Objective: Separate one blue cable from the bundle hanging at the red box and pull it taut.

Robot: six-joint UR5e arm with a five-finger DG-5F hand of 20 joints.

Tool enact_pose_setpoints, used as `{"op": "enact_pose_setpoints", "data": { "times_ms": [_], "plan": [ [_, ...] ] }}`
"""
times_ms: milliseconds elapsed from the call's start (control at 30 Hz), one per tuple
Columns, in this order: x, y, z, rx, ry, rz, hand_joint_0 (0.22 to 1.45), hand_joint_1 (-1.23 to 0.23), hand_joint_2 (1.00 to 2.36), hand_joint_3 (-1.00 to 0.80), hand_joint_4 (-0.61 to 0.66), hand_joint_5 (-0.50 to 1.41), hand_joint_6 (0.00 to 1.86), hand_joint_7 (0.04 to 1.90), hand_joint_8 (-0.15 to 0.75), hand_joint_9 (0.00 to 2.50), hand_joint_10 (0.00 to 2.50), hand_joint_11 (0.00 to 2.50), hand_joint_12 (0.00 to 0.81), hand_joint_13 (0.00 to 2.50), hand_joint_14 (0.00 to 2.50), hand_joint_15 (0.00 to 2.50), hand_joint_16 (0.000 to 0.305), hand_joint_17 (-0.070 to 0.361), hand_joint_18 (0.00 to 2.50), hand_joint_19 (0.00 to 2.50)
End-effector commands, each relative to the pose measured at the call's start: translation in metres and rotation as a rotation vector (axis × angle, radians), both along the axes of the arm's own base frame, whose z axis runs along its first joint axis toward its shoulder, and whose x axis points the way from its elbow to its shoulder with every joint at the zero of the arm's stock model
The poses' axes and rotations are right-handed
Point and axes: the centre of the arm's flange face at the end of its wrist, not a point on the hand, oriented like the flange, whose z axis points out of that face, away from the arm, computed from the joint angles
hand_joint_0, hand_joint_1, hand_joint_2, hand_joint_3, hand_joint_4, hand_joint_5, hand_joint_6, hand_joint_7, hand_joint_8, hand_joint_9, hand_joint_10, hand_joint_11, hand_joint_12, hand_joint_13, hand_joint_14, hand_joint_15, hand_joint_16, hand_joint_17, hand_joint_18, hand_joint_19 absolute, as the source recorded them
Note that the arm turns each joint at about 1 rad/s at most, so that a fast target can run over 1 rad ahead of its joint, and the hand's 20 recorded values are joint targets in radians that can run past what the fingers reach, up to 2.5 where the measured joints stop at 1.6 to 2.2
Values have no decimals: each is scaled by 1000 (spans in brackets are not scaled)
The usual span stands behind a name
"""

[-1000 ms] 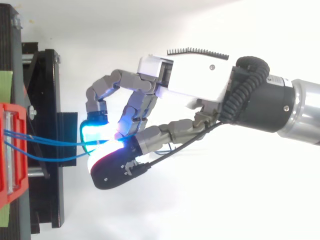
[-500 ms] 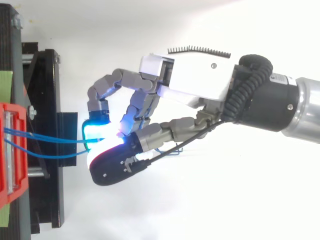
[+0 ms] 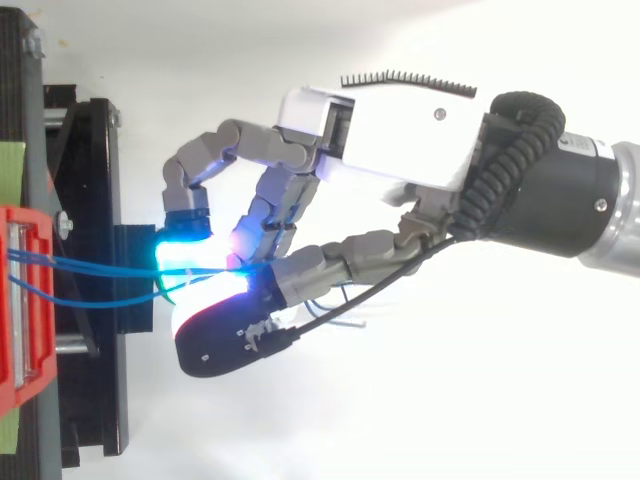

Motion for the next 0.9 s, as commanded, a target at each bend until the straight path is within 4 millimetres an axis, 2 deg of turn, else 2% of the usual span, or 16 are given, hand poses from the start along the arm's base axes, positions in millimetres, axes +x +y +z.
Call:
{"op": "enact_pose_setpoints", "data": {
  "times_ms": [0, 67, 133, 233, 367, 467, 500, 533, 733, 867],
  "plan": [
    [1, 0, 1, -11, 4, -1, 762, -865, 1000, -500, 141, -192, 831, 1116, 352, 1202, 24, 1236, 404, 1243, 28, 886, 42, 94, 928, 501],
    [0, 0, 0, -13, 6, -1, 722, -840, 1000, -500, 160, -189, 829, 1133, 356, 1202, 24, 1230, 406, 1242, 28, 879, 42, 93, 926, 519],
    [0, 0, 0, -13, 6, -1, 612, -730, 1000, -500, 173, -184, 828, 1138, 359, 1218, 26, 1226, 409, 1257, 28, 882, 42, 94, 943, 549],
    [0, 0, 0, -13, 6, -1, 554, -618, 1000, -500, 181, -181, 825, 1135, 376, 1250, 24, 1212, 421, 1279, 27, 877, 44, 99, 973, 556],
    [0, 0, 2, -14, 3, -1, 545, -512, 1000, -500, 178, -176, 820, 1111, 374, 1261, 23, 1193, 422, 1293, 26, 874, 45, 102, 998, 567],
    [0, 0, 2, -17, 3, 0, 602, -450, 1000, -500, 160, -171, 807, 1135, 358, 1268, 24, 1181, 410, 1294, 27, 885, 44, 99, 990, 588],
    [0, 0, 1, -17, 5, 0, 632, -478, 1000, -500, 164, -171, 805, 1139, 358, 1268, 25, 1184, 411, 1296, 26, 886, 44, 99, 996, 588],
    [0, 0, 1, -17, 5, 0, 641, -520, 1007, -427, 152, -167, 801, 1138, 365, 1271, 24, 1187, 412, 1298, 26, 877, 44, 99, 996, 588],
    [0, -2, 1, -17, 3, -2, 611, -681, 1021, -158, 141, -170, 806, 1217, 375, 1264, 24, 1216, 420, 1296, 26, 882, 45, 102, 992, 576],
    [0, -2, 0, -17, 5, -2, 628, -768, 1024, -98, 143, -179, 827, 1219, 376, 1242, 24, 1242, 424, 1285, 27, 891, 45, 102, 984, 560]
  ]
}}
